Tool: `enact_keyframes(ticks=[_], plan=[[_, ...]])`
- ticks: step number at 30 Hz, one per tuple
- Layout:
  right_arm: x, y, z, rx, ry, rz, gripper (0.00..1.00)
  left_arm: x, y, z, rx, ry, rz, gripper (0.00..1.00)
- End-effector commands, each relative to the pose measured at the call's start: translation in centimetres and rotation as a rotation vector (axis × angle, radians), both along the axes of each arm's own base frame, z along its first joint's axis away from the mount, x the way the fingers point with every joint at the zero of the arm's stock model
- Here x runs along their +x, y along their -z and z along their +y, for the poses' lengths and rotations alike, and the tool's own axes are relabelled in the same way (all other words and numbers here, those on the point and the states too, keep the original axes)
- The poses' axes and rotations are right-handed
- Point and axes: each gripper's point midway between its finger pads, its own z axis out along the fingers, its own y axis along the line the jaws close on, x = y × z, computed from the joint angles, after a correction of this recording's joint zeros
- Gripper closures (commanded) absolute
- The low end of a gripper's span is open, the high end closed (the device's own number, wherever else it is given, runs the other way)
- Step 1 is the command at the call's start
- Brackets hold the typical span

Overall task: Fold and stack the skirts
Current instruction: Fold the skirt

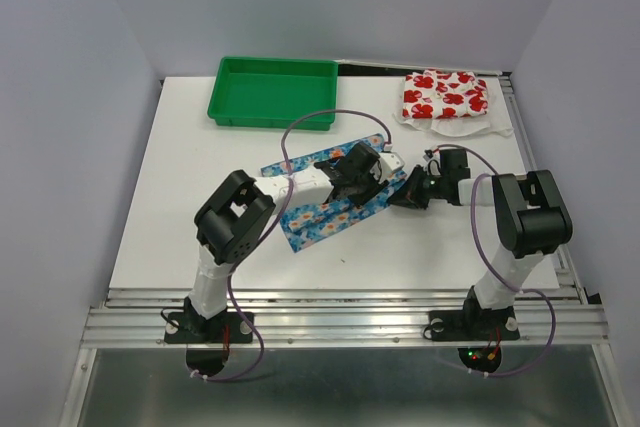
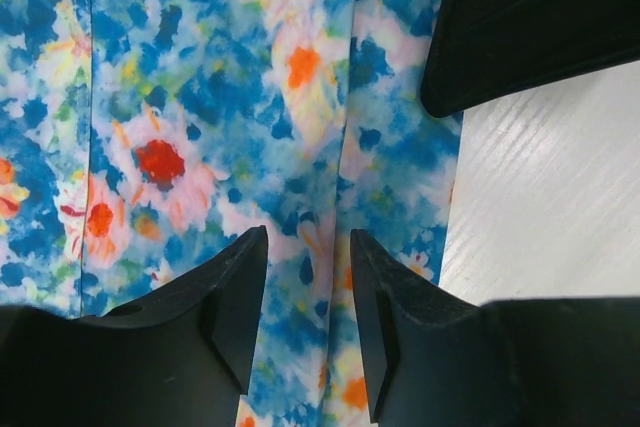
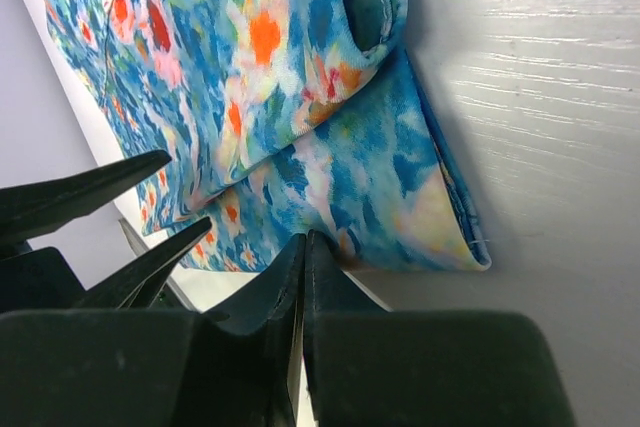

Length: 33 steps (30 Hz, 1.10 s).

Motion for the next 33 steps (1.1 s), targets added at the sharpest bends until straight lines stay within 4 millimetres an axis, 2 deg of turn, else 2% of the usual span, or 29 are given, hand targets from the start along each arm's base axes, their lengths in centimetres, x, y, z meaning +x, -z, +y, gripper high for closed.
enact_keyframes(ticks=[1, 7, 8, 13, 16, 18, 19, 20, 25, 28, 31, 32, 33], plan=[[0.6, 0.9, -0.3, -0.038, 0.014, -0.008, 0.96, -0.2, -1.2, -1.3, -0.030, 0.036, -0.007, 0.52], [0.5, 0.9, -0.4, -0.042, 0.011, -0.009, 0.96, -0.1, -0.6, -1.2, -0.021, 0.027, 0.002, 0.74], [0.4, 0.9, -0.4, -0.042, 0.011, -0.006, 0.96, -0.1, -0.5, -1.2, -0.019, 0.026, 0.002, 0.75], [0.4, 0.9, -0.4, -0.040, 0.011, -0.003, 0.96, 0.2, -0.6, -1.3, -0.010, 0.018, -0.001, 0.74], [0.3, 1.1, -0.4, -0.041, 0.010, 0.003, 0.97, 0.1, -0.6, -1.4, -0.012, 0.020, 0.006, 0.77], [0.3, 1.1, -0.4, -0.042, 0.011, 0.003, 0.97, -0.1, -0.9, -1.5, -0.019, 0.029, 0.008, 0.73], [0.3, 1.1, -0.4, -0.042, 0.011, 0.003, 0.98, -0.1, -1.3, -1.6, -0.029, 0.026, 0.012, 0.66], [0.3, 1.1, -0.4, -0.041, 0.010, 0.004, 0.98, -0.2, -1.3, -1.6, -0.031, 0.027, 0.015, 0.64], [0.2, 1.2, -0.4, -0.044, 0.012, 0.007, 0.98, -0.1, -0.8, -1.5, -0.011, 0.020, 0.022, 0.62], [0.2, 1.3, -0.5, -0.045, 0.013, 0.008, 0.98, 0.1, -0.4, -1.4, -0.003, 0.013, 0.022, 0.70], [0.1, 1.5, -0.5, -0.049, 0.017, 0.018, 0.99, 0.2, -0.7, -1.5, -0.009, 0.013, 0.017, 0.87], [0.1, 1.6, -0.5, -0.051, 0.017, 0.020, 0.99, 0.1, -0.9, -1.6, -0.013, 0.015, 0.017, 0.97], [0.1, 1.6, -0.5, -0.050, 0.019, 0.023, 0.99, 0.1, -1.1, -1.6, -0.017, 0.018, 0.017, 1.00]])
